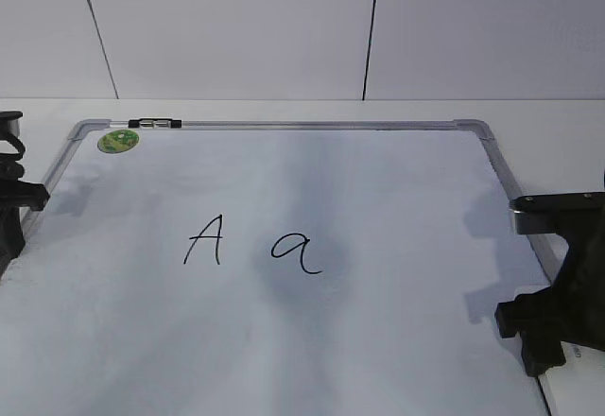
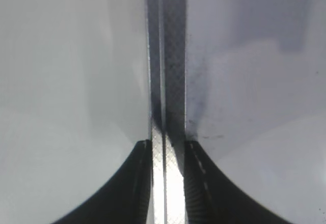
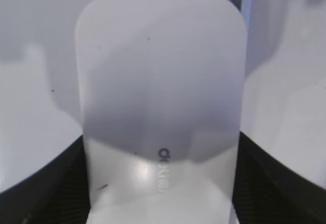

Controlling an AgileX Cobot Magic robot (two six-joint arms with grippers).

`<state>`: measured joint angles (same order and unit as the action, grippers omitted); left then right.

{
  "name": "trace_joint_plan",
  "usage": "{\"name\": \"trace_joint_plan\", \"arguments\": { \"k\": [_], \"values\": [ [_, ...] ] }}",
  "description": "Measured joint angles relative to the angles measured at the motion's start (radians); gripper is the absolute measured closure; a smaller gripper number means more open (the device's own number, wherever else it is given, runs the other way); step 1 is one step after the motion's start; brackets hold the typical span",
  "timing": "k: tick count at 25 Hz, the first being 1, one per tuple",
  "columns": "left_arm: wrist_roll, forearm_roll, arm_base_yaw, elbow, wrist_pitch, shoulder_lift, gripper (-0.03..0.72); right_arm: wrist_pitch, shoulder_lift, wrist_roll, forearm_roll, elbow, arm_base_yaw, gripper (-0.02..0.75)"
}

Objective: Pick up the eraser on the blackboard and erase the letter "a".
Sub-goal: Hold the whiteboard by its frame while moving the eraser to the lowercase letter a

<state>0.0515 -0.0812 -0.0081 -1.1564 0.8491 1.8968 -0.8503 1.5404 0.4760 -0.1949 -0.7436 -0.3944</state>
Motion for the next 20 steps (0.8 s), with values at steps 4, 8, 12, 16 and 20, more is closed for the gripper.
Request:
{"name": "trace_joint_plan", "arguments": {
  "k": [4,8,12,16,20],
  "values": [
    [0.0,0.0,0.0,0.0,0.0,0.0,0.537,0.0,0.0,0.0,0.0,0.0,0.0,0.197],
    [0.0,0.0,0.0,0.0,0.0,0.0,0.537,0.0,0.0,0.0,0.0,0.0,0.0,0.208],
    [0.0,0.0,0.0,0.0,0.0,0.0,0.537,0.0,0.0,0.0,0.0,0.0,0.0,0.215],
    [0.0,0.0,0.0,0.0,0.0,0.0,0.537,-0.004,0.0,0.0,0.0,0.0,0.0,0.216],
    [0.0,0.004,0.0,0.0,0.0,0.0,0.537,-0.006,0.0,0.0,-0.002,0.0,0.0,0.216]
  ]
}}
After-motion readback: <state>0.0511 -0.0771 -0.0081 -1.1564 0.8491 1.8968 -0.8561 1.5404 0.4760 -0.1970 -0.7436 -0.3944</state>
